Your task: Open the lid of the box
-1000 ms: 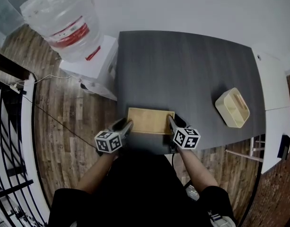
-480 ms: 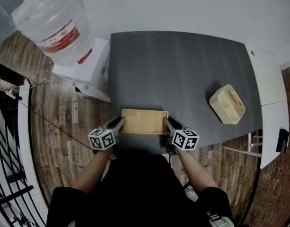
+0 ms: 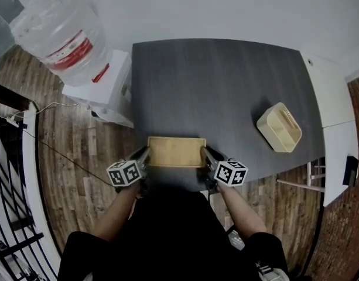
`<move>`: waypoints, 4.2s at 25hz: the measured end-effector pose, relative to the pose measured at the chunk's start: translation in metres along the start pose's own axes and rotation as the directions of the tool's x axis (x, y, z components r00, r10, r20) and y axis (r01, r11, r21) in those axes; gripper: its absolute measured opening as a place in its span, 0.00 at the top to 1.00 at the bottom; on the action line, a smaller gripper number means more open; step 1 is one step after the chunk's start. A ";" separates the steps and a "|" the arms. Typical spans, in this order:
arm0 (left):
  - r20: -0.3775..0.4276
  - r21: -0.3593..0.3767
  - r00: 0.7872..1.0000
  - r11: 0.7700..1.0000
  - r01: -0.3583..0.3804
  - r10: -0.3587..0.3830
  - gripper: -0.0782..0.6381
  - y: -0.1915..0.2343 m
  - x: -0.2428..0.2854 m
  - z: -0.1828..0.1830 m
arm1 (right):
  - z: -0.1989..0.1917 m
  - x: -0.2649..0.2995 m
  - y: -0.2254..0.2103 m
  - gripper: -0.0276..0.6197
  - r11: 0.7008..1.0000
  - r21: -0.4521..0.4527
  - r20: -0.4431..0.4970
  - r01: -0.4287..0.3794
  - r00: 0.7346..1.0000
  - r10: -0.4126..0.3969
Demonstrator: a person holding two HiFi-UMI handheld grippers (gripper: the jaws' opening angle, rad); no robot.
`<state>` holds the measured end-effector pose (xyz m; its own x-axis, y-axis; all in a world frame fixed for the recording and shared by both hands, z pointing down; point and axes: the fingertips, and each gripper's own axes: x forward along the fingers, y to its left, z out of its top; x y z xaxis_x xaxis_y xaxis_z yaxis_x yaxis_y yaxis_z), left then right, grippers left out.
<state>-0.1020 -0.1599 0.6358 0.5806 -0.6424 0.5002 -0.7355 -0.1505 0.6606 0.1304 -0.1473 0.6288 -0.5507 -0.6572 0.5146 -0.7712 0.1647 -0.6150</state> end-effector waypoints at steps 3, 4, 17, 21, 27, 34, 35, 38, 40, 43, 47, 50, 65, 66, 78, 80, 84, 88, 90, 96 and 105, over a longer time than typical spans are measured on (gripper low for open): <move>-0.008 0.002 1.000 1.000 -0.025 0.025 0.78 0.001 0.000 0.001 | 0.003 -0.003 -0.001 0.88 0.998 0.043 0.009 -0.036 0.999 0.036; -0.009 0.004 0.999 0.999 -0.033 0.033 0.78 0.001 0.000 0.001 | 0.003 -0.003 -0.001 0.88 0.998 0.051 0.007 -0.048 0.999 0.048; 0.003 -0.012 0.999 0.999 -0.048 0.048 0.79 0.001 0.000 0.002 | -0.011 0.003 0.000 0.82 0.995 0.072 -0.050 -0.067 0.996 0.070; 0.006 -0.029 0.998 0.998 -0.060 0.061 0.79 0.001 0.000 0.002 | -0.011 -0.001 -0.003 0.83 0.986 0.133 -0.039 -0.100 0.994 0.106; -0.007 -0.017 0.998 0.998 -0.064 0.064 0.79 0.001 0.001 0.003 | -0.009 -0.006 -0.004 0.83 0.961 0.212 -0.026 -0.181 0.981 0.190; -0.015 -0.031 0.998 0.998 -0.062 0.061 0.79 0.001 0.003 0.004 | -0.011 -0.013 -0.007 0.86 0.940 0.237 -0.029 -0.246 0.965 0.260; -0.016 -0.037 0.998 0.998 -0.057 0.056 0.79 0.001 0.004 0.004 | -0.011 -0.013 -0.007 0.86 0.937 0.242 -0.030 -0.251 0.964 0.266; -0.012 -0.096 1.000 0.995 -0.029 0.028 0.79 0.001 0.005 0.005 | -0.011 -0.014 -0.009 0.86 0.929 0.259 -0.027 -0.265 0.959 0.282; -0.019 -0.115 1.000 0.993 -0.014 0.012 0.78 0.001 0.005 0.005 | -0.012 -0.016 -0.010 0.86 0.926 0.273 -0.031 -0.263 0.959 0.281; -0.045 -0.105 0.999 0.994 -0.005 0.000 0.79 0.002 0.005 0.005 | -0.013 -0.017 -0.013 0.86 0.927 0.279 -0.041 -0.252 0.961 0.273; -0.056 -0.087 0.998 0.996 -0.002 -0.003 0.78 0.001 0.005 0.005 | -0.009 -0.028 -0.022 0.86 0.919 0.293 -0.012 -0.262 0.961 0.278; -0.051 -0.084 0.999 0.996 -0.005 0.000 0.78 0.001 0.005 0.005 | -0.007 -0.035 -0.032 0.86 0.912 0.315 0.014 -0.262 0.962 0.271; -0.065 0.030 0.997 0.999 -0.043 0.045 0.78 0.001 0.006 0.008 | 0.004 -0.072 -0.073 0.87 0.913 0.358 0.108 -0.198 0.980 0.170; -0.066 0.040 0.997 0.998 -0.044 0.047 0.78 0.001 0.006 0.008 | 0.005 -0.074 -0.076 0.87 0.912 0.360 0.115 -0.197 0.979 0.166; -0.103 0.126 0.994 0.992 -0.021 0.034 0.78 0.000 0.012 0.008 | 0.006 -0.098 -0.114 0.88 0.933 0.356 0.113 -0.060 0.993 0.021; -0.102 0.124 0.994 0.992 -0.021 0.033 0.78 0.000 0.013 0.007 | 0.008 -0.102 -0.120 0.88 0.937 0.347 0.119 -0.052 0.993 0.011; -0.102 0.107 0.994 0.994 -0.017 0.028 0.78 0.001 0.014 0.007 | 0.011 -0.107 -0.126 0.88 0.940 0.338 0.121 -0.042 0.993 0.001; -0.109 0.083 0.994 0.997 -0.010 0.019 0.78 0.003 0.014 0.006 | 0.014 -0.110 -0.126 0.89 0.939 0.337 0.136 -0.063 0.991 0.017; -0.114 0.084 0.993 0.996 -0.006 0.015 0.78 0.003 0.014 0.007 | 0.018 -0.110 -0.122 0.89 0.935 0.338 0.163 -0.108 0.985 0.055; -0.117 0.084 0.993 0.996 0.007 0.003 0.78 0.001 0.015 0.007 | 0.014 -0.120 -0.141 0.89 0.939 0.344 0.122 -0.010 0.992 -0.034; -0.113 0.093 0.994 0.996 -0.003 0.013 0.78 -0.001 0.014 0.008 | 0.022 -0.123 -0.138 0.89 0.935 0.343 0.164 -0.087 0.986 0.031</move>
<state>-0.0961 -0.1745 0.6378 0.6067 -0.5554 0.5687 -0.7662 -0.2180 0.6044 0.3114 -0.1051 0.6369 -0.5145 -0.7635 0.3902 -0.5641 -0.0414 -0.8247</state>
